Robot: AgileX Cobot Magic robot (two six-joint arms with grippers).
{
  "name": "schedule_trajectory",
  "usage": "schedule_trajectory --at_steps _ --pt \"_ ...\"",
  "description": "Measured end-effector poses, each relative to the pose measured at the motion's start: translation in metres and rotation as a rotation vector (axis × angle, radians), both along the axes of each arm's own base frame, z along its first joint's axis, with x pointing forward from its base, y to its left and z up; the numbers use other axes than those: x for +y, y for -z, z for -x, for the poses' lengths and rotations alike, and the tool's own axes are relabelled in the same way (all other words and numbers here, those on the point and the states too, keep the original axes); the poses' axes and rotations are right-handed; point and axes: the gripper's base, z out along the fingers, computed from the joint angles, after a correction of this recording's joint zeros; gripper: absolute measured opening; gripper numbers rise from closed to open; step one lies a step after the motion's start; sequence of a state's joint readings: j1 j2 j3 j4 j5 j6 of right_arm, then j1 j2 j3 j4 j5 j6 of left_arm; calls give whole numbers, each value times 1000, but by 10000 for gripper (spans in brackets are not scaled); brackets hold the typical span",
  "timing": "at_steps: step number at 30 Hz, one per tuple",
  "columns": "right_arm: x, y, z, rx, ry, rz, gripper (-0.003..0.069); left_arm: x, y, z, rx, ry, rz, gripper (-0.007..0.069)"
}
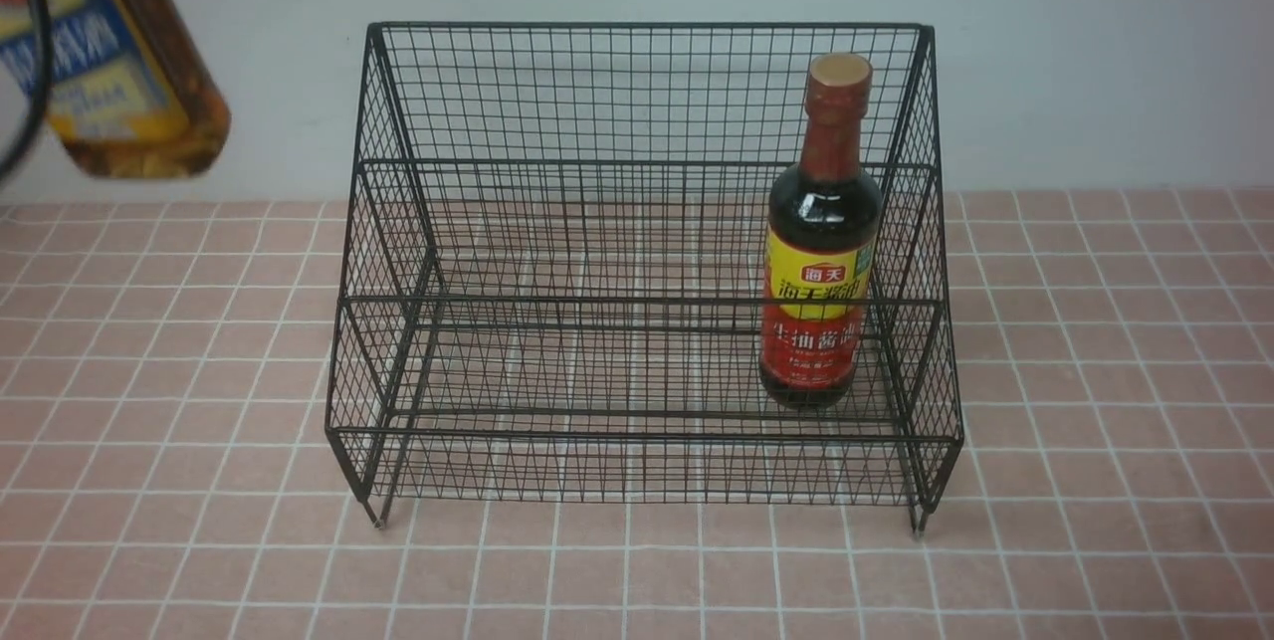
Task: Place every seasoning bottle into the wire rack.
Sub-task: Use the left arm to put the condiment bottle back on the shelf
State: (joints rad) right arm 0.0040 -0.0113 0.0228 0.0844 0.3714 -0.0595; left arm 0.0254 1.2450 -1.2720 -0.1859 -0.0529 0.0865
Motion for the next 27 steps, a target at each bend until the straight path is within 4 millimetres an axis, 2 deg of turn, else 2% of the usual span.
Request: schedule_trajectory --at_steps 3,5,6,9,10,12,13,15,17,23,27 --pt "0 0 0 0 1 -7 -12 -9 -21 4 -24 49 49 302" --pt "0 0 0 0 2 -11 -12 -17 -27 4 -29 79 54 302" --pt "0 0 0 0 3 -13 -12 -28 -32 4 -43 119 57 302" --pt "0 0 0 0 3 -14 -12 -54 -32 -3 -39 209 69 302" --pt "0 0 0 0 3 -14 -12 -54 -32 -4 -37 209 69 302" --pt "0 0 0 0 3 -14 -12 -73 -25 -15 -28 263 79 302" --pt "0 0 0 0 3 -14 -12 -76 -24 -16 -26 271 80 302" --pt "0 0 0 0 3 -14 -12 -94 -10 -33 10 312 82 302" --pt "0 0 0 0 3 -14 -12 -102 -2 -42 32 326 78 302" --pt "0 0 0 0 3 -14 -12 -114 18 -74 64 328 71 301" --pt "0 0 0 0 3 -14 -12 -117 24 -84 68 325 70 301"
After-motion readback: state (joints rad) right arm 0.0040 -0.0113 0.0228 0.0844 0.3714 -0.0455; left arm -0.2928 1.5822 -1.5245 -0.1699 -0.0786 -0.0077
